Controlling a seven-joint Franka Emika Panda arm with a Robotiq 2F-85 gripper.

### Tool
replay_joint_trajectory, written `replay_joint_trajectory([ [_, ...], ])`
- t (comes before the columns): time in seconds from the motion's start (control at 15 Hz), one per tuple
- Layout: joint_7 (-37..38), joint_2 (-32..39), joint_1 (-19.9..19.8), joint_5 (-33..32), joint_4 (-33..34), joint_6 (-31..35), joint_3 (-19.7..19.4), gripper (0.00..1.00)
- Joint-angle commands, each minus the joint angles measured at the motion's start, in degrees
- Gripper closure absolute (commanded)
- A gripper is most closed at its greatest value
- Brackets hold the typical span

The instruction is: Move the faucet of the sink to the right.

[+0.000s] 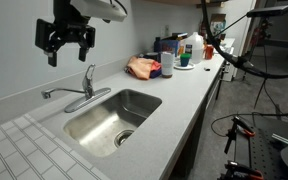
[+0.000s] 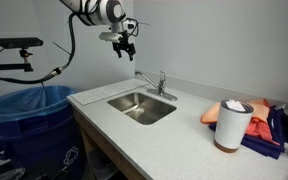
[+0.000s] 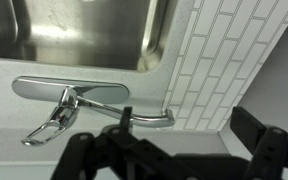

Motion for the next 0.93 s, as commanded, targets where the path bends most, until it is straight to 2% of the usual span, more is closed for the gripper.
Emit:
replay_joint_trajectory([
  [0.0,-2.7,7.5,2.2,-0.1,7.1,7.4,-1.9,0.0],
  [0.2,-3.1,12.7,3.4,-0.2,9.7,17.9,-3.4,0.0],
  [0.47,-3.6,19.7,5.2,-0.1,13.6,28.7,-5.8,0.0],
  [0.87,-3.8,29.4,7.9,0.8,21.0,38.8,-8.7,0.0],
])
